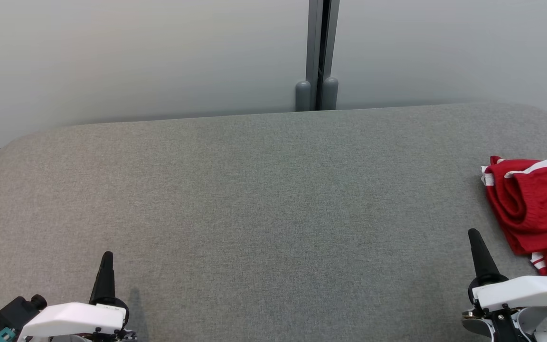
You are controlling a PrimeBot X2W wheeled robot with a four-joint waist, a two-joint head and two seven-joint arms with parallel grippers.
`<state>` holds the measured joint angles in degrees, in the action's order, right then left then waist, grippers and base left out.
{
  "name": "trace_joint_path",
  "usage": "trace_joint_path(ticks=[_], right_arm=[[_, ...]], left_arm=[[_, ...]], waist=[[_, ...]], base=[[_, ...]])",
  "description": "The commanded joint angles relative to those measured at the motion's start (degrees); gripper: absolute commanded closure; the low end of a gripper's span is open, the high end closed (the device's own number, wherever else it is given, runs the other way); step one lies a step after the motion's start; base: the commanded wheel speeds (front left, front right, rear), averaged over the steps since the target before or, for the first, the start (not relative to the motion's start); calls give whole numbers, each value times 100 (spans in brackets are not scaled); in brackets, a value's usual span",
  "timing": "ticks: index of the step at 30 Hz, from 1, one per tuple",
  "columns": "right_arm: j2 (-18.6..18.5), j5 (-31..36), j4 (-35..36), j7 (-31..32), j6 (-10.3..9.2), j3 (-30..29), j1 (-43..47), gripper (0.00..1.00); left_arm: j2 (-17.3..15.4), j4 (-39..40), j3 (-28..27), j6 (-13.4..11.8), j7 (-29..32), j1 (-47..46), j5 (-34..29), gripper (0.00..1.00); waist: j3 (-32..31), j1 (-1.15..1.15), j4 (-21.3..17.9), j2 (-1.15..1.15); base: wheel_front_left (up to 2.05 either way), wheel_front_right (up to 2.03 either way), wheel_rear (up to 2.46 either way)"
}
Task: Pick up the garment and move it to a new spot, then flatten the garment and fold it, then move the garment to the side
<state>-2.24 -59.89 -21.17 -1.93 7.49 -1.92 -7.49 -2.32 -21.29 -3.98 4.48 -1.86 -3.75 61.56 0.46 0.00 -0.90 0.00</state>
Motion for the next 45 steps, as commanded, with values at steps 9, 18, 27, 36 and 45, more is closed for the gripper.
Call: trace_joint_path(ticks=[9, 18, 27, 36, 45], right_arm=[[-57, -640, 201, 179, 1, -111, 19, 100], [-64, -1138, 309, 312, 1, -184, 37, 100], [-69, -1597, 397, 432, 1, -248, 63, 100], [-74, -1982, 484, 533, 1, -296, 76, 100], [-78, -2384, 558, 635, 1, -357, 102, 100]], left_arm=[[-46, 199, -77, 80, 163, -179, 606, 100], [-50, 304, -115, 123, 291, -210, 1081, 100], [-55, 400, -150, 171, 414, -211, 1522, 100], [-59, 480, -178, 208, 519, -238, 1888, 100], [-63, 564, -207, 240, 625, -259, 2270, 100]], waist=[[-4, 0, 13, 0], [-8, 0, 25, 0], [-12, 0, 37, 0], [-15, 0, 47, 0], [-19, 0, 59, 0]], base=[[0, 0, 0], [0, 0, 0], [0, 0, 0], [0, 0, 0], [0, 0, 0]])
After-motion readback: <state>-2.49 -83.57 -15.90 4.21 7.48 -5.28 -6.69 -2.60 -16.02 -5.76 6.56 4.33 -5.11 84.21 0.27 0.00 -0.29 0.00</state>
